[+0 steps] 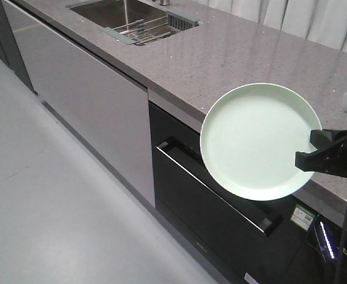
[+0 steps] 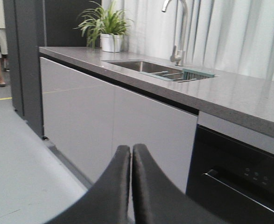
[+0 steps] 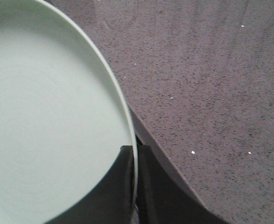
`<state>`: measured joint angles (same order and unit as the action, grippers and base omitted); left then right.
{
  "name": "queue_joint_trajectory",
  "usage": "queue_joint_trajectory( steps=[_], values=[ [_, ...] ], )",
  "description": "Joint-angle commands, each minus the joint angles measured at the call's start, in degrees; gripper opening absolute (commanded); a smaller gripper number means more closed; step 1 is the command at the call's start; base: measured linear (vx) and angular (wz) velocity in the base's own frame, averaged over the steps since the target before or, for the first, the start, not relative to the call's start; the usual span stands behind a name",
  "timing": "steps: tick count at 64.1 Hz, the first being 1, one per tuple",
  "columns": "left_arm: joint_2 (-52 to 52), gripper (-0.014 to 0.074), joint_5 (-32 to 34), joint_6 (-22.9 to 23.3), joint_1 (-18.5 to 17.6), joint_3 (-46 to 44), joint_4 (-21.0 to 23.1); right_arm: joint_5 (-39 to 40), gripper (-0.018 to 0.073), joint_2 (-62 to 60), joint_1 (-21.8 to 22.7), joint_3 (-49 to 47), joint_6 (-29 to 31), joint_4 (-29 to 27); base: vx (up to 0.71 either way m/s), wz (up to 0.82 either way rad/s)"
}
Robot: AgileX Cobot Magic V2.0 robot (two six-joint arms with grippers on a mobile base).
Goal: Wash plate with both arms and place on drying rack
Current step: 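Drive the base away from the counter holding the plate in the right gripper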
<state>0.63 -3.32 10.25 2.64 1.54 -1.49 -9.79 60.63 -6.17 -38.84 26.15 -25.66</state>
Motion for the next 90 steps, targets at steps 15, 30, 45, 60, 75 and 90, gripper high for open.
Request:
queue_joint_trajectory(
  steps=[15, 30, 45, 60, 75, 90],
  values=[
    [0.93, -0.0005, 4.37, 0.04, -0.43, 0.83, 0.22, 3.81, -0.0009, -1.14, 0.25, -1.66, 0.25, -0.26, -0.06, 0.26],
    [0.93, -0.0005, 4.37, 0.04, -0.43, 0.83, 0.22, 3.81, -0.0009, -1.14, 0.25, -1.66, 0.25, -0.26, -0.06, 0.31],
    [0.93, -0.0005, 4.37, 0.04, -0.43, 0.83, 0.22, 3.81, -0.0009, -1.14, 0.25, -1.66, 0.25, -0.26, -0.07, 0.35],
    [0.93, -0.0005, 4.37, 0.04, -0.43, 0.83, 0.22, 3.81, -0.0009, -1.14, 0.25, -1.66, 0.25, -0.26, -0.07, 0.34],
    [0.93, -0.0005, 4.37, 0.04, -0.43, 0.83, 0.22, 3.81, -0.0009, -1.14, 0.25, -1.66, 0.25, -0.26, -0.05, 0.32],
    [0.93, -0.0005, 4.37, 0.04, -0.43, 0.83, 0.22, 3.81, -0.0009, -1.14, 0.25, -1.66, 0.25, -0.26, -0.04, 0.31]
  ],
)
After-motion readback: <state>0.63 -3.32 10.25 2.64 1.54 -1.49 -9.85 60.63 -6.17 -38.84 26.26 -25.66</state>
